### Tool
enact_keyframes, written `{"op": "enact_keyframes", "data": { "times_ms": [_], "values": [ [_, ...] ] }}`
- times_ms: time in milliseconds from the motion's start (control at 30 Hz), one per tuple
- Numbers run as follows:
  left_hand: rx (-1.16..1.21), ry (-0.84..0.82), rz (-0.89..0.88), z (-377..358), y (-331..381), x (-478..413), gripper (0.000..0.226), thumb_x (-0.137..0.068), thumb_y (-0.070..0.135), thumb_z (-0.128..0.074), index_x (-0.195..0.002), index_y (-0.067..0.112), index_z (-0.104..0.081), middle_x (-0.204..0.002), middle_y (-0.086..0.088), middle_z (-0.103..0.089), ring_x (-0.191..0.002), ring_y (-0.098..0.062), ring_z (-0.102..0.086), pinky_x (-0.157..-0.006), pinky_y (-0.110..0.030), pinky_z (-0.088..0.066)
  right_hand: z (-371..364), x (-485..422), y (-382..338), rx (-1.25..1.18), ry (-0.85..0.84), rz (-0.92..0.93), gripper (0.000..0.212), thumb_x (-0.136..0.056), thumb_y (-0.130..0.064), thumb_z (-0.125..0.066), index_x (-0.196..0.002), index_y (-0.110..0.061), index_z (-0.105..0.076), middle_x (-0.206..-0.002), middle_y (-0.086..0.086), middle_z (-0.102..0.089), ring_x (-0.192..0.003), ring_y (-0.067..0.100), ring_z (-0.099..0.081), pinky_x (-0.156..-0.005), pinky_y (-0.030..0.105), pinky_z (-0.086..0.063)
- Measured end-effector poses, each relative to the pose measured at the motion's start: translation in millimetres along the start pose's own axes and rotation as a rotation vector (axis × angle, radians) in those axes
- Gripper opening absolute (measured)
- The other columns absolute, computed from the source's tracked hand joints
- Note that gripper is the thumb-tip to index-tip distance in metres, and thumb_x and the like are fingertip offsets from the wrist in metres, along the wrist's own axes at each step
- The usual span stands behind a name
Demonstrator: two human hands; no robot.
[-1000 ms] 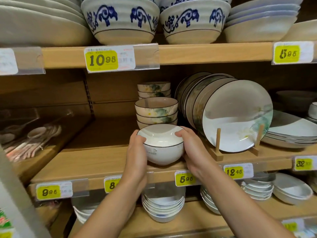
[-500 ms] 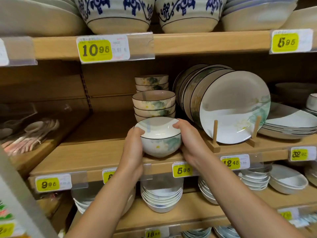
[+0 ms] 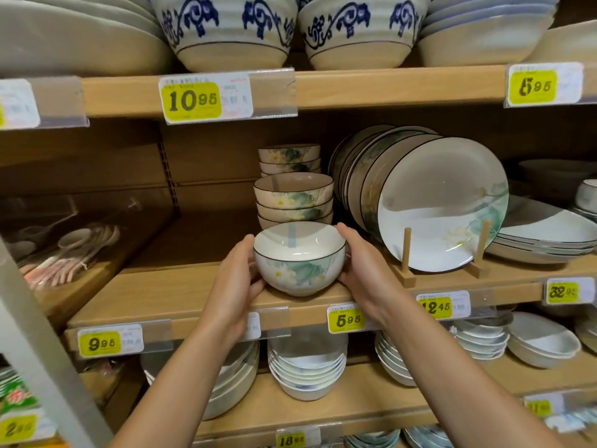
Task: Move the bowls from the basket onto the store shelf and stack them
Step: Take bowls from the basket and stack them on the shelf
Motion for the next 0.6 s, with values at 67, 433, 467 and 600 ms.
{"op": "enact_keyframes", "data": {
  "times_ms": [67,433,467,600],
  "values": [
    [-0.008,-0.142,-0.030,8,-4,9,0.046,-0.090,0.048,-0.054,-0.132,0.030,-0.056,-0.127,0.011,-0.065,-0.119,-0.007,-0.059,-0.101,-0.035,-0.048,9,11,3,0.021,-0.072,0.026,0.044,-0.093,-0.038,-0.055,-0.134,-0.025,-0.052,-0.128,-0.005,-0.064,-0.116,0.010,-0.061,-0.102,0.035,-0.046],
    [-0.141,-0.355,-0.437,0,75,6,0.073,-0.073,0.023,-0.082,-0.138,0.018,-0.048,-0.136,0.003,-0.059,-0.124,-0.010,-0.057,-0.097,-0.022,-0.049,-7,21,-76,0.190,-0.280,0.412,0.079,-0.073,-0.016,-0.079,-0.142,-0.011,-0.040,-0.139,0.002,-0.055,-0.127,0.014,-0.054,-0.103,0.033,-0.046],
    [-0.129,-0.329,-0.436,-3,83,0,0.071,-0.074,0.021,-0.083,-0.135,0.014,-0.049,-0.133,-0.001,-0.062,-0.120,-0.011,-0.060,-0.094,-0.023,-0.051,-11,15,-83,0.190,-0.269,0.426,0.072,-0.072,-0.017,-0.079,-0.135,-0.011,-0.047,-0.133,0.003,-0.060,-0.123,0.015,-0.057,-0.102,0.035,-0.047],
    [-0.169,-0.312,-0.444,-11,102,-21,0.065,-0.077,0.018,-0.073,-0.136,0.011,-0.049,-0.129,-0.004,-0.064,-0.119,-0.014,-0.061,-0.098,-0.029,-0.049,-20,-10,-99,0.344,-0.180,0.464,0.070,-0.064,-0.031,-0.086,-0.125,-0.013,-0.056,-0.119,0.000,-0.069,-0.113,0.012,-0.063,-0.099,0.035,-0.050]
  ]
}}
Point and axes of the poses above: each hand's wrist, its own x-axis away from the middle knuckle, its own z-axis out of the back of the hand, y = z × x, the point moved 2 cm from there along -x, towards the middle knuckle
